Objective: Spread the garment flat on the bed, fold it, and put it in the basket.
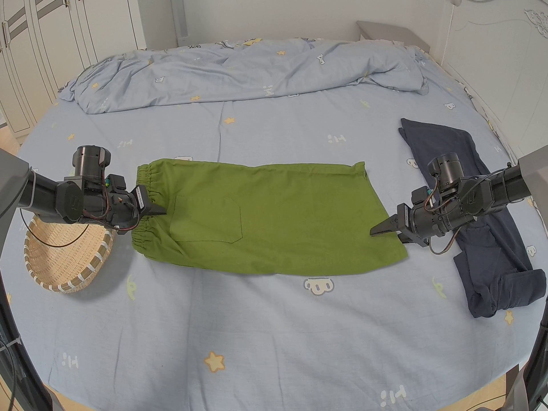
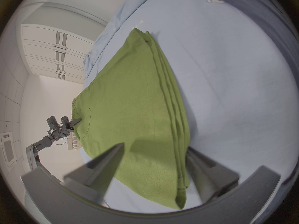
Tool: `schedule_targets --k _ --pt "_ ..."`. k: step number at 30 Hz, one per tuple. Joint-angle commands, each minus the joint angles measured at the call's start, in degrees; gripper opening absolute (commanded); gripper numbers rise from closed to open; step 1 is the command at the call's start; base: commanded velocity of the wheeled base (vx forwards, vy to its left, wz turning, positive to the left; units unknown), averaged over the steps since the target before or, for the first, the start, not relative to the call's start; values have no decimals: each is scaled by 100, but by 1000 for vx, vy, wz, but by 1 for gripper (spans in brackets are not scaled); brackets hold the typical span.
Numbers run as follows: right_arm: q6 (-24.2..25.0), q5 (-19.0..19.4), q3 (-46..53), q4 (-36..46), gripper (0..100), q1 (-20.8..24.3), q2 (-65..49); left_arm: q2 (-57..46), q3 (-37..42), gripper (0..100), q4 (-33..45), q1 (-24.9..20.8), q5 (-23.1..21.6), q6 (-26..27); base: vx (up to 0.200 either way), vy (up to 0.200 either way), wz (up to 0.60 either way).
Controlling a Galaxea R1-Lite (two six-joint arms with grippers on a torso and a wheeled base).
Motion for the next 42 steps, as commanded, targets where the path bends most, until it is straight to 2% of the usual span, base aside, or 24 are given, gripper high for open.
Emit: schedule_targets --k 1,12,18,20,24,28,30,35,42 --pt "3 -6 -41 -29 0 -53 81 -3 4 0 -3 3 -1 -1 0 0 0" --pt "3 -32 3 -12 0 -158 -25 -30 4 0 5 56 8 16 0 0 0" --pt "-5 -41 311 305 0 -158 -780 -355 215 0 260 38 8 51 0 0 0" --pt "-5 -58 381 648 0 -176 -1114 -513 382 0 383 -6 8 69 0 0 0" --pt "-164 -278 908 1078 0 -273 -1642 -785 953 0 383 12 8 192 0 0 0" --pt "-541 -665 2086 1025 0 -264 -2213 -1225 1982 0 331 100 16 649 0 0 0" --pt "-577 -682 2332 1008 0 -255 -2327 -1339 2193 0 331 109 8 728 0 0 0" --pt "-594 -709 3844 419 0 -229 -3118 -1893 3511 0 102 -23 16 974 0 0 0" --pt "-577 -700 4609 226 0 -193 -3549 -2130 4566 0 -566 -208 52 992 0 0 0"
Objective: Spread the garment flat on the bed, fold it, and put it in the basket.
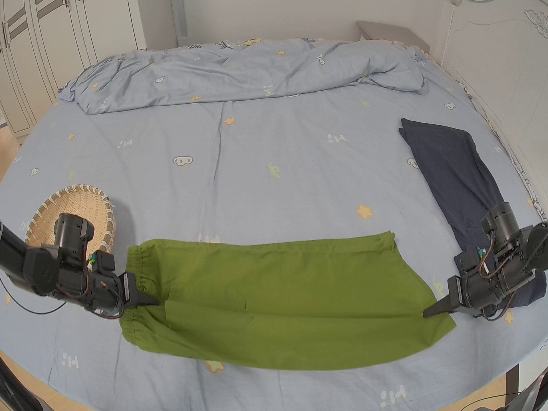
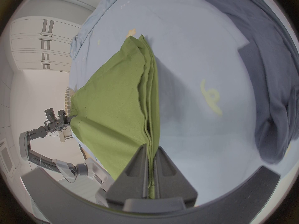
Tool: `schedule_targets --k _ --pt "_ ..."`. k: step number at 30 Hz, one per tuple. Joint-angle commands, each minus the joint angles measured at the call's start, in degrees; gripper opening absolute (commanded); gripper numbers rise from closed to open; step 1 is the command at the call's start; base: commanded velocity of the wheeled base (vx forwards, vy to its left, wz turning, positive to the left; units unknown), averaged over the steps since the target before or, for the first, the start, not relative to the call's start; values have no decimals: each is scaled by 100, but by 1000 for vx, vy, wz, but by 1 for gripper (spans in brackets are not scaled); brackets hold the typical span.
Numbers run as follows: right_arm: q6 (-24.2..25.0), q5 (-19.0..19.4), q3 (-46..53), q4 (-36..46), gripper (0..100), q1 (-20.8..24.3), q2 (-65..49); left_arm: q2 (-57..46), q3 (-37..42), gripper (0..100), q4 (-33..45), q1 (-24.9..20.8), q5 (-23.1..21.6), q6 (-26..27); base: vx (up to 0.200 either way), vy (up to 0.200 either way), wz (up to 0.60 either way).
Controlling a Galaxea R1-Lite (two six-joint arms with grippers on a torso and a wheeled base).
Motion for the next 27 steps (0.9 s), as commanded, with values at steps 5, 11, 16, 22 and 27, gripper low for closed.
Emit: schedule_targets --k 5,11,16,22,27 --pt "-44 -69 986 -214 0 36 -836 -560 1125 0 -716 -195 43 104 0 0 0" --pt "26 -60 977 -232 100 18 -880 -612 1125 0 -716 -204 87 104 0 0 0" --pt "-18 -104 819 -346 100 -70 -1144 -841 1168 0 -716 -230 96 122 0 0 0" --pt "43 -236 -596 155 100 -298 -1443 -1307 1151 0 -628 -204 140 201 0 0 0" --pt "52 -218 -1097 585 100 -289 -1416 -1412 571 0 207 429 140 570 0 0 0"
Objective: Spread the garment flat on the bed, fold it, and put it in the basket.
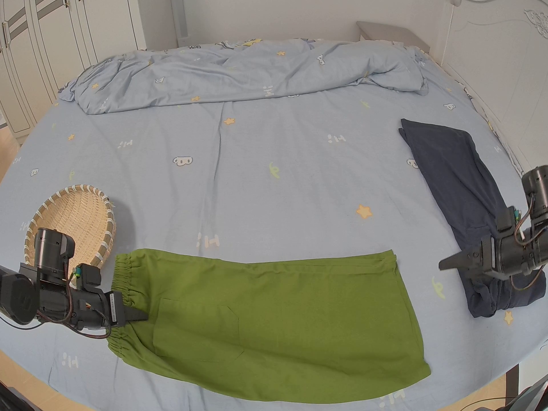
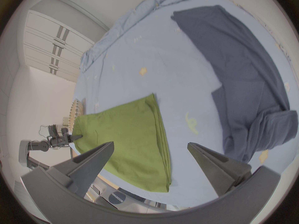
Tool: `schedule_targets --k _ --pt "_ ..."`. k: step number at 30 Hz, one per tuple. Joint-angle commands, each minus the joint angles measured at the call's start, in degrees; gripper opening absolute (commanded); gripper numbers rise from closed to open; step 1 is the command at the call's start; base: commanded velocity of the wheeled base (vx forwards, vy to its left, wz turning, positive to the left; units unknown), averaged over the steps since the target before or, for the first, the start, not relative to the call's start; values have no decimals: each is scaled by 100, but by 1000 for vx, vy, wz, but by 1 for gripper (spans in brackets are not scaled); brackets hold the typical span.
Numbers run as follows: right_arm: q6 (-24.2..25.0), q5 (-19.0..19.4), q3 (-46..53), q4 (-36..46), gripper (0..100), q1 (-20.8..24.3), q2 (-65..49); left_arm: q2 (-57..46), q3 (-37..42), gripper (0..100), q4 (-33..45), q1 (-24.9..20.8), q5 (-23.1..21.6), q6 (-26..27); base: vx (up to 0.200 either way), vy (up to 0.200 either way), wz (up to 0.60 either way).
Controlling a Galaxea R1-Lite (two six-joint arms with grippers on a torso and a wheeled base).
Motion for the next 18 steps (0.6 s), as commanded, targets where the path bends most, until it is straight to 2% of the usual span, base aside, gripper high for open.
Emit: schedule_targets --k 1,3,4,5,11,12,15,16,17,18 --pt "23 3 -576 298 100 -64 -142 -330 -503 0 587 540 8 264 0 0 0" --pt "23 3 -576 298 100 -64 -142 -330 -503 0 587 540 8 264 0 0 0" --pt "23 3 -550 298 100 -108 -151 -365 -1101 0 1598 874 8 475 0 0 0" --pt "23 -5 -550 298 100 -125 -142 -391 -1294 0 1915 900 8 537 0 0 0" --pt "23 -5 -550 315 100 -64 -160 -743 -1707 0 2618 645 61 510 0 0 0" --pt "23 -5 -550 324 100 -64 -160 -866 -1874 0 2873 513 175 493 0 0 0" --pt "23 -14 -568 342 100 -64 -178 -1288 -2700 0 4068 -216 896 255 0 0 0" --pt "23 -14 -568 333 100 -64 -178 -1305 -2771 0 4138 -295 948 211 0 0 0" --pt "23 -14 -568 342 100 -64 -178 -1332 -3070 0 4349 -752 1265 -131 0 0 0" --pt "23 -14 -568 342 100 -64 -178 -1340 -3105 0 4358 -840 1318 -193 0 0 0"
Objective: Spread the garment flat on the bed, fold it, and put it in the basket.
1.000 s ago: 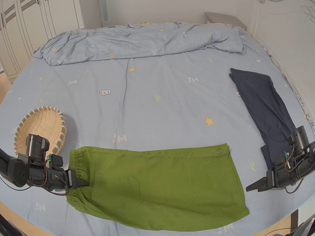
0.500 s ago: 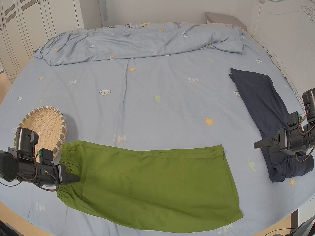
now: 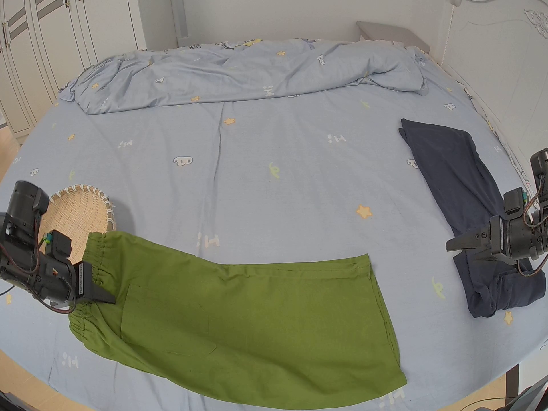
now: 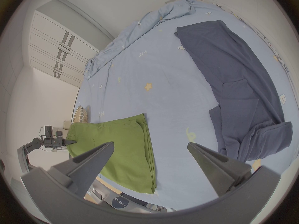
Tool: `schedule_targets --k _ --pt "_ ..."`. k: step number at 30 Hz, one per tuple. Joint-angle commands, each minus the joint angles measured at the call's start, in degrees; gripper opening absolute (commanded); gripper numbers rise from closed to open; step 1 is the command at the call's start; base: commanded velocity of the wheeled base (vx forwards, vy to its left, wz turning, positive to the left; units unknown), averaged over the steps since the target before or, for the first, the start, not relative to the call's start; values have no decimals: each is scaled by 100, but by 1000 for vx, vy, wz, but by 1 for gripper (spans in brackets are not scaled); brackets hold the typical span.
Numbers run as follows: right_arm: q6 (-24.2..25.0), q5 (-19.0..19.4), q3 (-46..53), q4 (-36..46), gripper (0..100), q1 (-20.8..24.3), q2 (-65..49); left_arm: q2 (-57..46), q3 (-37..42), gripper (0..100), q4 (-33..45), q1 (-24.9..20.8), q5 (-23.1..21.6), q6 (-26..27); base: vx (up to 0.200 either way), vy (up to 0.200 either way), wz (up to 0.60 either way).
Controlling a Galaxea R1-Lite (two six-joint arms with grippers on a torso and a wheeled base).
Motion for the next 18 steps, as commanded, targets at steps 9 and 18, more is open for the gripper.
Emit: schedule_targets --k 9,18 --pt "1 -18 1 16 100 -1 -16 59 -1718 0 921 -3253 2014 -1438 0 0 0" --pt "1 -27 18 16 100 -1 11 797 -2702 0 921 -4475 2621 -2106 0 0 0"
